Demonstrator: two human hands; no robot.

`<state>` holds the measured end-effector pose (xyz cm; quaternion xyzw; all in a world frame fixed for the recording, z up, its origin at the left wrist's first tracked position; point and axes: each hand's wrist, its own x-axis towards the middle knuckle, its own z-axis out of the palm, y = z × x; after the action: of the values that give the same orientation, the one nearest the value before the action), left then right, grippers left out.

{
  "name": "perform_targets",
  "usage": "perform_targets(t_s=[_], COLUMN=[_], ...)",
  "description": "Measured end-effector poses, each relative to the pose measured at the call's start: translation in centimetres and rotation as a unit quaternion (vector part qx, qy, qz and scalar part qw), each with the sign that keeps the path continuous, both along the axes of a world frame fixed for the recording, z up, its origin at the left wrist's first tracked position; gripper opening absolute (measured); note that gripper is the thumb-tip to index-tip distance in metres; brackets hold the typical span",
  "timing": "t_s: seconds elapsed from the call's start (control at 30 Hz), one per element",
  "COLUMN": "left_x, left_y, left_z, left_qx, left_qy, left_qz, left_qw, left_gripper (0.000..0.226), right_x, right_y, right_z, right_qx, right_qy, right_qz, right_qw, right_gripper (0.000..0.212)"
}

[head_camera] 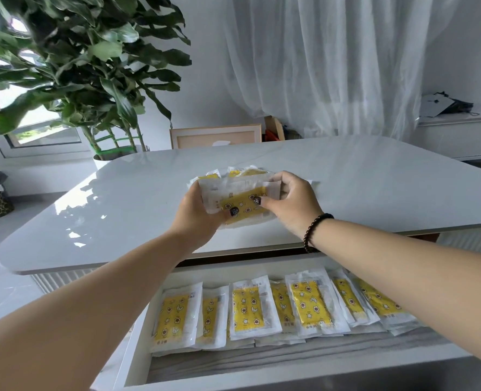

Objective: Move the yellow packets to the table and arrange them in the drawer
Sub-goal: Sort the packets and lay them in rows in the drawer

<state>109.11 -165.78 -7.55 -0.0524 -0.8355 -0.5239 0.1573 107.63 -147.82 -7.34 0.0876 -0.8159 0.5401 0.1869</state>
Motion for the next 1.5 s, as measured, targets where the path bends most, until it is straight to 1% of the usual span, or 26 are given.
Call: perform_targets(t_s=[0.07,0.17,0.2,0.33,0.47,0.53,0.57,0.6,0.67,0.7,0.73,0.83,0.9,1.03,1.07,1.17,1.23,1.33,1.37,1.43,1.5], left_x=[-0.4,-0.4,-0.4,-0.5,-0.6,-0.5,-0.5,-0.6,-0.8,-0.8,-0.8,-0.8,-1.1,-2.4,-2.9,-4.7,-6.0,-8.2,-8.9,-10.4,-11.7], left_y=[-0.3,-0.5,-0.5,-0.7,-0.9,-0.8,-0.8,-0.8,-0.8,-0.8,-0.7,-0.3,-0.1,-0.1,-0.3,-0.9,-1.0,-1.0,-1.0,-1.0,-1.3], left_z=[-0.6,-1.5,-1.7,-1.6,-1.6,-1.7,-1.8,-1.8,-1.9,-1.9,-1.9,-2.4,-2.8,-3.5,-3.5,-3.6,-3.5,-3.2,-3.2,-3.1,-3.1], left_qx=[-0.054,-0.136,-0.159,-0.192,-0.217,-0.210,-0.199,-0.185,-0.141,-0.111,-0.074,0.050,0.108,0.168,0.183,0.223,0.242,0.280,0.289,0.313,0.345], left_qy=[-0.015,-0.036,-0.034,-0.027,-0.046,-0.062,-0.067,-0.072,-0.082,-0.091,-0.101,-0.142,-0.155,-0.166,-0.169,-0.171,-0.166,-0.147,-0.138,-0.122,-0.114], left_qz=[0.010,0.006,0.003,0.002,-0.017,-0.029,-0.031,-0.031,-0.033,-0.034,-0.033,-0.013,-0.001,0.018,0.022,0.024,0.025,0.028,0.029,0.030,0.028], left_qw=[0.998,0.990,0.987,0.981,0.975,0.975,0.977,0.980,0.986,0.989,0.992,0.989,0.982,0.971,0.968,0.960,0.956,0.948,0.947,0.942,0.931], left_gripper=[0.053,0.069,0.073,0.070,0.057,0.048,0.045,0.042,0.028,0.021,0.018,0.019,0.017,0.013,0.014,0.017,0.018,0.021,0.020,0.016,0.014], right_x=[-0.4,-0.2,-0.2,0.3,0.3,-0.1,-0.2,-0.3,-0.6,-0.8,-1.1,-2.4,-3.8,-6.4,-6.8,-8.3,-9.4,-11.3,-12.0,-13.3,-14.4], right_y=[-0.1,-0.3,-0.3,-0.3,-0.3,-0.2,-0.2,-0.1,0.0,0.1,0.1,0.6,1.6,4.3,4.7,5.1,5.1,5.1,5.1,4.9,4.7], right_z=[-0.6,-1.8,-2.1,-1.8,-2.2,-2.7,-2.8,-2.8,-2.8,-2.8,-2.6,-2.3,-2.7,-4.7,-4.8,-4.5,-4.3,-4.2,-4.2,-4.1,-4.0], right_qx=[0.018,0.073,0.089,0.120,0.122,0.122,0.119,0.119,0.124,0.127,0.125,0.093,0.117,0.232,0.245,0.237,0.236,0.252,0.263,0.278,0.265], right_qy=[-0.003,-0.061,-0.073,-0.054,-0.050,-0.055,-0.056,-0.058,-0.052,-0.043,-0.036,-0.016,0.008,0.023,0.018,0.007,-0.020,-0.124,-0.152,-0.172,-0.163], right_qz=[0.000,0.017,0.026,0.043,0.038,0.038,0.036,0.036,0.031,0.026,0.019,-0.029,-0.066,-0.115,-0.128,-0.176,-0.214,-0.260,-0.267,-0.265,-0.237], right_qw=[1.000,0.995,0.993,0.990,0.991,0.990,0.991,0.991,0.990,0.991,0.991,0.995,0.991,0.966,0.961,0.955,0.948,0.924,0.914,0.907,0.920], right_gripper=[0.042,0.059,0.060,0.044,0.031,0.030,0.034,0.044,0.064,0.064,0.059,0.036,0.028,0.026,0.026,0.025,0.035,0.067,0.075,0.078,0.072])
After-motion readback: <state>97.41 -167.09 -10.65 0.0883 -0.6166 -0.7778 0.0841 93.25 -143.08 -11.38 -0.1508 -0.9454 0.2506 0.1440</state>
